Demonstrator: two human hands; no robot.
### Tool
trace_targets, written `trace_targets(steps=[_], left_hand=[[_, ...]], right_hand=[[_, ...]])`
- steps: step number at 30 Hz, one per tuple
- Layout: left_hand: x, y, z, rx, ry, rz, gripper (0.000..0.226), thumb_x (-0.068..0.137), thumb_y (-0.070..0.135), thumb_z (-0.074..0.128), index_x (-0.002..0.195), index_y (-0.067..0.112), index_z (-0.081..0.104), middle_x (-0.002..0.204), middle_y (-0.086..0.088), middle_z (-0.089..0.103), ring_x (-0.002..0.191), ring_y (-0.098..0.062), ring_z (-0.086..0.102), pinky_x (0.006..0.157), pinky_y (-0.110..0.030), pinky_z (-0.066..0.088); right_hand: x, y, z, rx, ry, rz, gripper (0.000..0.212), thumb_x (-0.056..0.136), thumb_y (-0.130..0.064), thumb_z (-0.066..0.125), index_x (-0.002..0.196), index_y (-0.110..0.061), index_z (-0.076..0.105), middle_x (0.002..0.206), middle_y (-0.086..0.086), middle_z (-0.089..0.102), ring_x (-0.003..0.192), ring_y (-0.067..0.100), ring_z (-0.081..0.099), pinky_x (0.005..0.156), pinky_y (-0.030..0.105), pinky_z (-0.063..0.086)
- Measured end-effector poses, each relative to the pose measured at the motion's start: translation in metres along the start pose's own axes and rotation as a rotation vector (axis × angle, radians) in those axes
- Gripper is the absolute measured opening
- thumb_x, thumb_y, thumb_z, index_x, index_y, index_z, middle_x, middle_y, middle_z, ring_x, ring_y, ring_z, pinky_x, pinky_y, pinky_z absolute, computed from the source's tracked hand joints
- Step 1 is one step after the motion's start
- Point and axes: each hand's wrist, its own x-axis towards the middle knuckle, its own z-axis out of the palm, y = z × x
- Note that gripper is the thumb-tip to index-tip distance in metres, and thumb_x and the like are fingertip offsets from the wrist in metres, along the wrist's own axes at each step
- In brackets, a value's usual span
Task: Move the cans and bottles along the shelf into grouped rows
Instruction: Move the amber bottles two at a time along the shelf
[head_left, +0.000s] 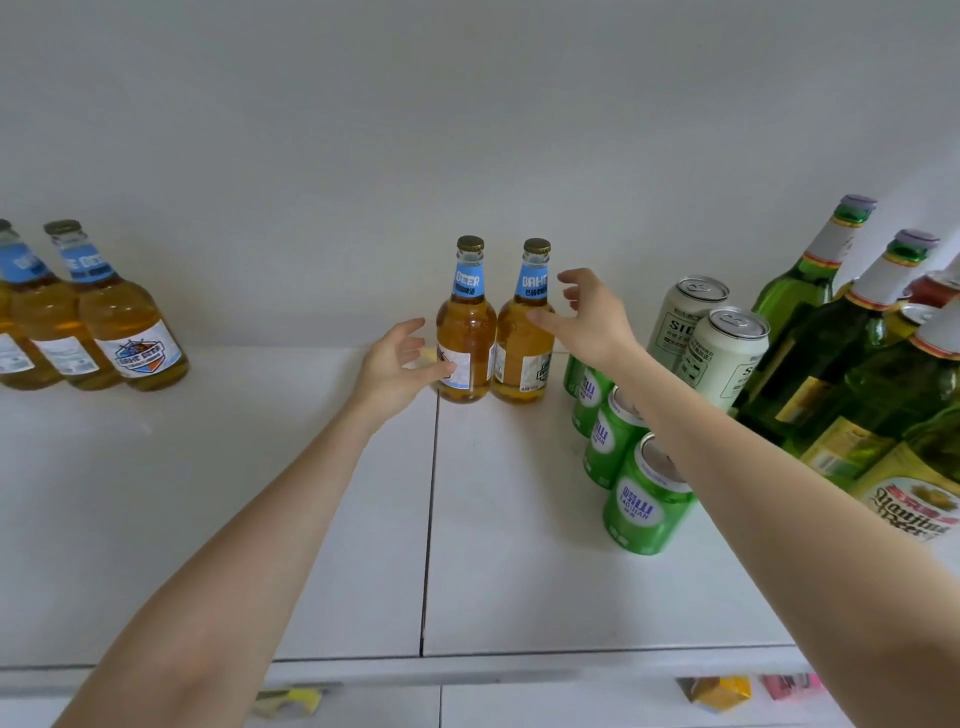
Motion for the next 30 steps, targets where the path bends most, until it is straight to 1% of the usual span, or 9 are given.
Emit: trace_targets(steps=[2,5,8,10,13,18,21,25,30], left_hand=[[-0.01,0.0,-0.007,0.125,0.049,0.064,0.076,0.077,0.028,0.083,0.143,0.018,0.047,0.139,-0.01,0.055,0.128,-0.023,0.052,0.1,-0.033,0.044],[-0.026,0.0,-0.017,0.398,0.113,0.224,0.067,0.085,0.034,0.075,0.142,0.012,0.048,0.142,-0.01,0.053,0.131,-0.026,0.049,0.104,-0.036,0.041],[-0.044,-0.001,-0.026,0.633,0.166,0.345,0.061,0.091,0.034,0.067,0.142,0.009,0.047,0.146,-0.016,0.049,0.136,-0.034,0.043,0.108,-0.044,0.039],[-0.055,-0.003,-0.03,0.768,0.192,0.4,0.059,0.092,0.035,0.065,0.141,0.007,0.049,0.147,-0.019,0.047,0.139,-0.038,0.039,0.112,-0.05,0.033],[-0.072,-0.001,-0.033,0.926,0.211,0.455,0.057,0.092,0.043,0.055,0.138,0.008,0.053,0.145,-0.02,0.049,0.139,-0.038,0.04,0.113,-0.057,0.027],[-0.114,0.004,-0.04,1.033,0.216,0.513,0.062,0.091,0.048,0.038,0.138,0.01,0.053,0.145,-0.021,0.05,0.139,-0.038,0.041,0.114,-0.059,0.024],[-0.149,0.005,-0.044,1.087,0.196,0.509,0.058,0.094,0.045,0.046,0.143,0.013,0.049,0.15,-0.02,0.044,0.143,-0.037,0.036,0.116,-0.058,0.022],[-0.201,0.005,-0.053,1.142,0.15,0.504,0.063,0.092,0.044,0.056,0.148,0.016,0.042,0.155,-0.018,0.038,0.146,-0.036,0.031,0.117,-0.057,0.018],[-0.258,0.003,-0.075,1.179,0.127,0.467,0.065,0.091,0.045,0.059,0.148,0.018,0.043,0.156,-0.018,0.036,0.146,-0.035,0.031,0.117,-0.057,0.021]], right_hand=[[-0.012,0.001,-0.002,-0.115,0.028,-0.053,0.068,0.09,-0.034,0.07,0.145,-0.014,0.037,0.144,0.013,0.049,0.125,0.03,0.052,0.09,0.034,0.044],[-0.032,0.002,-0.002,-0.37,0.09,-0.142,0.069,0.09,-0.041,0.066,0.146,-0.014,0.037,0.144,0.013,0.048,0.126,0.034,0.05,0.101,0.05,0.043],[-0.056,0.001,0.003,-0.58,0.134,-0.233,0.068,0.09,-0.046,0.062,0.146,-0.016,0.038,0.149,0.011,0.043,0.135,0.033,0.042,0.107,0.052,0.035],[-0.072,0.0,0.007,-0.677,0.169,-0.279,0.067,0.089,-0.047,0.06,0.144,-0.015,0.041,0.15,0.012,0.043,0.137,0.033,0.04,0.108,0.053,0.032],[-0.095,-0.002,0.012,-0.765,0.18,-0.32,0.069,0.087,-0.047,0.063,0.143,-0.013,0.043,0.15,0.014,0.044,0.139,0.034,0.039,0.109,0.059,0.028],[-0.137,-0.005,0.013,-0.9,0.139,-0.356,0.071,0.088,-0.05,0.06,0.147,-0.013,0.041,0.155,0.018,0.037,0.145,0.035,0.032,0.113,0.065,0.019],[-0.171,-0.011,0.012,-0.908,0.114,-0.348,0.074,0.091,-0.051,0.055,0.152,-0.016,0.033,0.16,0.016,0.03,0.149,0.032,0.024,0.116,0.063,0.012],[-0.219,-0.02,0.015,-0.921,0.143,-0.371,0.074,0.084,-0.048,0.067,0.145,-0.013,0.044,0.152,0.017,0.043,0.143,0.034,0.037,0.113,0.064,0.021],[-0.273,-0.029,0.027,-0.906,0.144,-0.375,0.074,0.083,-0.048,0.068,0.144,-0.013,0.046,0.152,0.018,0.044,0.142,0.034,0.039,0.112,0.065,0.025]])
